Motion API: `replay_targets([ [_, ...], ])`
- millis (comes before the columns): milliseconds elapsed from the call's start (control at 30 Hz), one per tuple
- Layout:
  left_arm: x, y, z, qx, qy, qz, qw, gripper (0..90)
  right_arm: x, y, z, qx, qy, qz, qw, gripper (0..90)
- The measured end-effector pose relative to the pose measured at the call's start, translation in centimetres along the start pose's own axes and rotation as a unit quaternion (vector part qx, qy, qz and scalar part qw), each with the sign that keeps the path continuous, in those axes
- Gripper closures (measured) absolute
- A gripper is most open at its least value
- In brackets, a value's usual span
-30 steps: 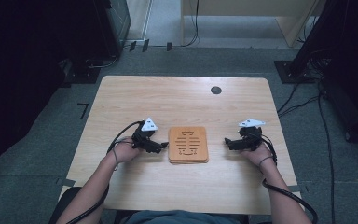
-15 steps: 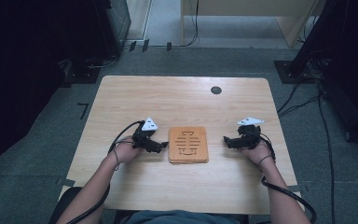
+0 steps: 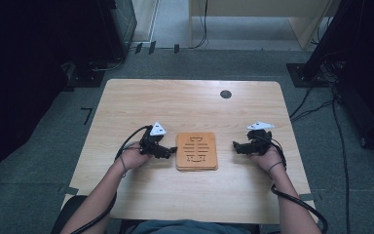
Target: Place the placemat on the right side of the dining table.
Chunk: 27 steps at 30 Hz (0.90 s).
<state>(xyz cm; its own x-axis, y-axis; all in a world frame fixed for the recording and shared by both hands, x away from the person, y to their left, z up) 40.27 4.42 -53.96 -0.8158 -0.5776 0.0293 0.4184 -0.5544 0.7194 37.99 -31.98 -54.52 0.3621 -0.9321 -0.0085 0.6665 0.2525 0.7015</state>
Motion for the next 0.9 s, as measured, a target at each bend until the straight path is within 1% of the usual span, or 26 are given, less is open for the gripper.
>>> replay_targets([
  [33, 0.0, 0.0, 0.0, -0.002, -0.001, -0.001, 1.0, 9.0, 0.0, 0.0, 0.0, -0.001, 0.0, 0.001, 1.0, 0.0],
  [167, -0.1, 0.2, 0.0, -0.008, -0.001, 0.001, 1.0, 9.1, 0.0, 0.5, -0.1, -0.024, 0.0, 0.004, 0.9997, 0.0],
  [200, -0.1, 0.3, 0.0, -0.01, -0.001, 0.008, 0.9999, 9.1, 0.0, 0.5, -0.1, -0.026, 0.0, 0.005, 0.9997, 0.0],
  [267, -0.2, 0.5, 0.1, -0.013, -0.005, 0.03, 0.9995, 9.1, -0.1, 0.8, -0.1, -0.04, -0.002, 0.002, 0.9992, 0.0],
  [300, -0.2, 0.5, 0.1, -0.015, -0.007, 0.036, 0.9992, 9.1, -0.1, 0.9, -0.1, -0.049, 0.0, 0.005, 0.9988, 0.0],
  [333, -0.2, 0.6, 0.1, -0.012, -0.008, 0.043, 0.999, 9.3, -0.1, 1.0, -0.2, -0.054, 0.001, 0.004, 0.9985, 0.0],
  [367, -0.3, 0.6, 0.1, -0.013, -0.01, 0.044, 0.9989, 9.3, -0.1, 1.1, -0.2, -0.06, 0.001, 0.003, 0.9982, 0.0],
  [433, -0.3, 0.6, 0.3, -0.02, -0.011, 0.036, 0.9991, 9.8, -0.2, 1.3, -0.2, -0.067, 0.004, 0.002, 0.9978, 0.0],
  [467, -0.3, 0.6, 0.3, -0.022, -0.009, 0.032, 0.9992, 13.7, -0.3, 1.3, -0.1, -0.07, 0.005, 0.002, 0.9975, 0.3],
  [500, -0.4, 0.7, 0.4, -0.025, -0.011, 0.034, 0.999, 14.0, -0.3, 1.4, -0.1, -0.072, 0.01, 0.003, 0.9974, 1.7],
  [567, -0.4, 0.7, 0.5, -0.027, -0.013, 0.04, 0.9987, 14.0, -0.4, 1.7, 0.1, -0.074, 0.017, -0.006, 0.9971, 6.9],
  [600, -0.5, 0.7, 0.5, -0.029, -0.013, 0.043, 0.9986, 14.0, -0.4, 1.8, 0.1, -0.076, 0.021, -0.008, 0.9968, 8.2],
  [633, -0.5, 0.7, 0.6, -0.03, -0.015, 0.045, 0.9984, 14.1, -0.3, 1.9, 0.2, -0.08, 0.031, -0.014, 0.9962, 8.4],
  [700, -0.5, 0.7, 0.8, -0.032, -0.02, 0.059, 0.9976, 14.5, -0.3, 2.1, 0.3, -0.083, 0.039, -0.029, 0.9953, 10.2],
  [733, -0.6, 0.7, 0.8, -0.036, -0.022, 0.064, 0.9971, 14.7, -0.3, 2.1, 0.3, -0.082, 0.038, -0.029, 0.9955, 13.8],
  [767, -0.6, 0.8, 0.9, -0.037, -0.022, 0.065, 0.997, 14.7, -0.3, 2.2, 0.5, -0.079, 0.035, -0.028, 0.9958, 14.6],
  [800, -0.6, 0.8, 1.0, -0.038, -0.022, 0.065, 0.9969, 14.7, -0.3, 2.2, 0.5, -0.078, 0.039, -0.029, 0.9958, 14.0],
  [833, -0.7, 0.7, 1.0, -0.039, -0.022, 0.064, 0.997, 14.7, -0.4, 2.3, 0.6, -0.075, 0.049, -0.029, 0.9955, 14.0],
  [900, -0.7, 0.7, 1.1, -0.042, -0.022, 0.062, 0.997, 14.7, -0.5, 2.4, 0.7, -0.072, 0.054, -0.028, 0.9956, 14.3],
])
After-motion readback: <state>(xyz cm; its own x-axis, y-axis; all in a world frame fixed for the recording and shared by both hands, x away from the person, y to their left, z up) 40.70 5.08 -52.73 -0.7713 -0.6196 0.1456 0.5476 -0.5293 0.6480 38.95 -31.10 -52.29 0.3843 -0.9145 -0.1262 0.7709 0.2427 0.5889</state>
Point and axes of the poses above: each handheld gripper's, and its own axes: z roughly backward along the jaws, y roughly out of its top, x roughly to its right, the point moved 3 cm from there along -z, roughly forward along the jaws, and after that the axes turned 2 degrees about -y, right-handed, at the moved point
